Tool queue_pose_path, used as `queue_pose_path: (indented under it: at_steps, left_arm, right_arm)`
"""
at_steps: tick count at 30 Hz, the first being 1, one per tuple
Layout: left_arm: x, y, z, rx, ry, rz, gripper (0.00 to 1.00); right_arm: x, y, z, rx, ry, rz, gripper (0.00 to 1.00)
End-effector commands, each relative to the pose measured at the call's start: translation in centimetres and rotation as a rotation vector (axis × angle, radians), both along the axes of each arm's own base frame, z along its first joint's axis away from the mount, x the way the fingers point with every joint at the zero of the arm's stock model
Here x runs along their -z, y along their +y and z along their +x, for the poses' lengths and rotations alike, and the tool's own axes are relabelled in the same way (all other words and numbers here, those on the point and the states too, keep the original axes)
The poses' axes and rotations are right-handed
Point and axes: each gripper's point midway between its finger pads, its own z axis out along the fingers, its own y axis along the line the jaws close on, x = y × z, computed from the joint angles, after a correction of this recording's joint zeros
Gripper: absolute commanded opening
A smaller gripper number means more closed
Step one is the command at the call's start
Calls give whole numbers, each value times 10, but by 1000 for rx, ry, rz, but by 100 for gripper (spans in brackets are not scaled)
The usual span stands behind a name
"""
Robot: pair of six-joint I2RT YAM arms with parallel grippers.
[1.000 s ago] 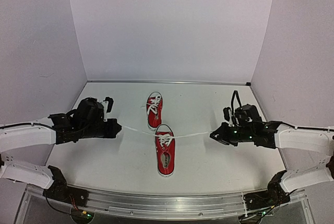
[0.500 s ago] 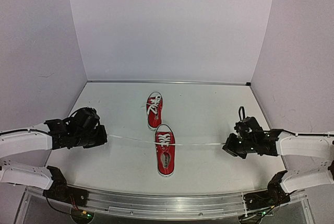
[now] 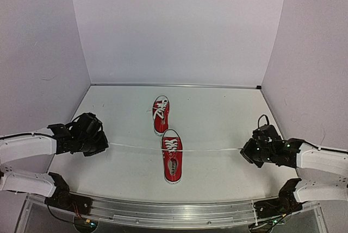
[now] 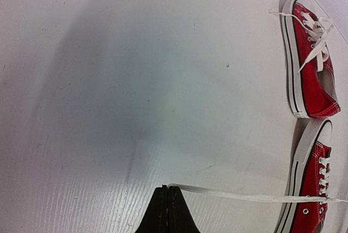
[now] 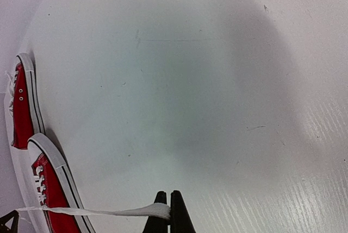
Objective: Tie the shoes
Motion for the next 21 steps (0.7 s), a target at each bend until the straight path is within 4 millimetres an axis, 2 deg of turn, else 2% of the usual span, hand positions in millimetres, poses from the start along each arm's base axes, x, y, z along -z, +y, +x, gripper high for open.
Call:
queue_pose_path:
  at_steps: [1,14,16,21]
  left_arm:
    - [14,12,-2,-30,43,41,0]
    - [30,-7,4,69,83,46,0]
    - [25,-21,9,145,67,29,0]
    - [21,-49,17,317,82,42,0]
  right_arm:
    - [12,-16,0,63,41,-82,0]
    - [6,-24,-5,176,28,3,0]
    - [7,-12,0,103,26,-4,0]
    - [5,42,23,-195,0,-6,0]
